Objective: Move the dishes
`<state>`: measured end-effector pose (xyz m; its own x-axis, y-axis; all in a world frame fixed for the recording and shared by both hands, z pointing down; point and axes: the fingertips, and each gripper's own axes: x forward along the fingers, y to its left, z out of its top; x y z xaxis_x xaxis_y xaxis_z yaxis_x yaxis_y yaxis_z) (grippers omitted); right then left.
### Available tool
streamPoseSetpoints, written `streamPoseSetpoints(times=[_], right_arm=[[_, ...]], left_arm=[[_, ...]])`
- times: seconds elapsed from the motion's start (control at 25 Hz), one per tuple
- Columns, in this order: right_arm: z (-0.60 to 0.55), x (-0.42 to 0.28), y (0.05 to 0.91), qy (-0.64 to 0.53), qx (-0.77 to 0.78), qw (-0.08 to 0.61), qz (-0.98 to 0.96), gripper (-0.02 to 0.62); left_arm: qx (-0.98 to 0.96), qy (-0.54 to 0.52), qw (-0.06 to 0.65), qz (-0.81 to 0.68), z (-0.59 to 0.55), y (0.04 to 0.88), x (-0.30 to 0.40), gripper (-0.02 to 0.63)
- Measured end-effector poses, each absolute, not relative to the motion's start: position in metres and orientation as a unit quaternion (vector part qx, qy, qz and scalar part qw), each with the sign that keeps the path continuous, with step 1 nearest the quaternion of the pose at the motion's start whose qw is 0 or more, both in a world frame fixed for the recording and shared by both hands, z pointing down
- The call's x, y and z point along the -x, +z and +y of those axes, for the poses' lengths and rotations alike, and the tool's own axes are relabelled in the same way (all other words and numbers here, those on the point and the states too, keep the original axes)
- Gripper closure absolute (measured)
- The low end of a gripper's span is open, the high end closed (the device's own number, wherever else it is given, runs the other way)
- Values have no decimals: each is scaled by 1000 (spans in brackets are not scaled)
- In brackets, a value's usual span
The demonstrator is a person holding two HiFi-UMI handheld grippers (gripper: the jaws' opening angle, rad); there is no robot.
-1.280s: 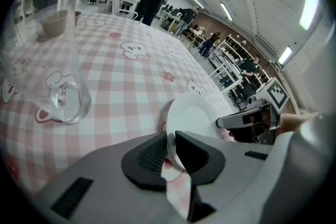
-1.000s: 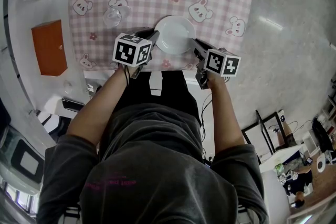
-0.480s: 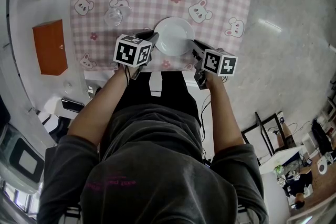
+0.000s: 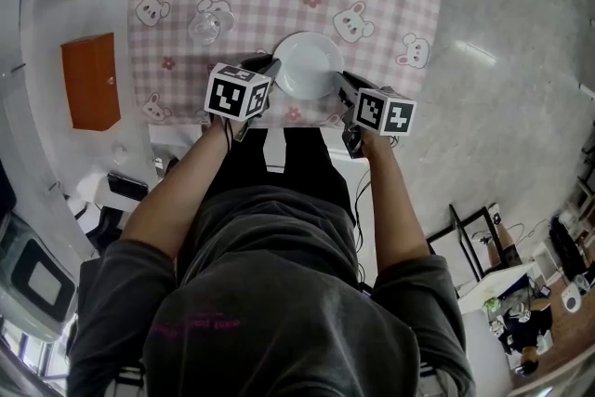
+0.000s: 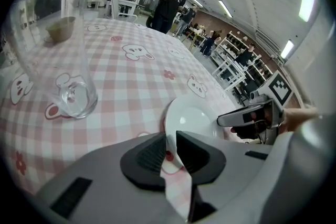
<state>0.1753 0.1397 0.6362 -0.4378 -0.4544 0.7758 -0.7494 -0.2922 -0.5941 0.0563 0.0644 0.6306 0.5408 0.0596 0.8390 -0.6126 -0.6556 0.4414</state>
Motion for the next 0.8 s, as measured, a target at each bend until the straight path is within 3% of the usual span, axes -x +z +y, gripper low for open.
streamPoseSetpoints(times=[0.44,0.8], right_arm=[[128,-196,610,585,-540,100,-596,555],[97,-222,533,519,-557,69,-644,555]], left_arm=[[-811,423,361,-182,59,603,-53,540],[-855,379,316,-162,67,521,-72,541]])
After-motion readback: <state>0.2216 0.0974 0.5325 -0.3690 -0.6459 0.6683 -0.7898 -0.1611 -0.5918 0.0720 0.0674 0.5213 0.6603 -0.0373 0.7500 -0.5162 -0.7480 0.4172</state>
